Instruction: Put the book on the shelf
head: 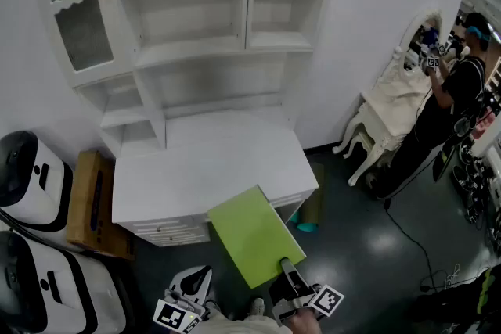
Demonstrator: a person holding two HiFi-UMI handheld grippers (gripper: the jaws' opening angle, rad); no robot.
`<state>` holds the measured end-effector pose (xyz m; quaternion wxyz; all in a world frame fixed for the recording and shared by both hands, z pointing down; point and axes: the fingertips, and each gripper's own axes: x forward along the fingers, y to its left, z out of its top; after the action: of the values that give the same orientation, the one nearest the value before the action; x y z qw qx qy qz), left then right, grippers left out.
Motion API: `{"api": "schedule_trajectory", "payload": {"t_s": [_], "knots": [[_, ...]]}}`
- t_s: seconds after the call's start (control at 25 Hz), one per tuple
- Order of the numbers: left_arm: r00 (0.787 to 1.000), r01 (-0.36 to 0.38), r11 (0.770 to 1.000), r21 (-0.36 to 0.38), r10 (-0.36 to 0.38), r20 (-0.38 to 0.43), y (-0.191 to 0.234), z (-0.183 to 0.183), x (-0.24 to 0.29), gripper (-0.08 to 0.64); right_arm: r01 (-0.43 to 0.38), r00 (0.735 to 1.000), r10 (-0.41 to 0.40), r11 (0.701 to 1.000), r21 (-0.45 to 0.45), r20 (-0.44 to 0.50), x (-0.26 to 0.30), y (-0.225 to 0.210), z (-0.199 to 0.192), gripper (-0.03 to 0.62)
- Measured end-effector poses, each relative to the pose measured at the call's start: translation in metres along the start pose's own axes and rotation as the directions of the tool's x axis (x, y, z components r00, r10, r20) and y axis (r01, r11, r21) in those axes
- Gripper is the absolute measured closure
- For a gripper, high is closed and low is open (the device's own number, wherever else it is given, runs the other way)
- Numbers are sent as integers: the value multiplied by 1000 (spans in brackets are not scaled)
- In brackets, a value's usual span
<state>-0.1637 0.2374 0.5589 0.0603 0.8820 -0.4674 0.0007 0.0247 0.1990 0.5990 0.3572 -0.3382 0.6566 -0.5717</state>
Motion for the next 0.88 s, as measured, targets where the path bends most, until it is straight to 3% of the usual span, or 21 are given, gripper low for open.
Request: {"api": "schedule_trajectory", "payload": {"t_s": [0.32,0.56,0.88], "knots": [[999,37,999,22,-37,8,-21,11,-4,551,11,1000,-11,1000,1,-26,-20,14,-13,442],[999,50,998,28,-50,1,-31,7,-12,551,-12,1000,12,997,77,6,-28,16,-18,442],[996,84,996,22,-84,-7,-62,2,-5,551,-11,1000,9,994,110,18,-52,16,-7,442]]}}
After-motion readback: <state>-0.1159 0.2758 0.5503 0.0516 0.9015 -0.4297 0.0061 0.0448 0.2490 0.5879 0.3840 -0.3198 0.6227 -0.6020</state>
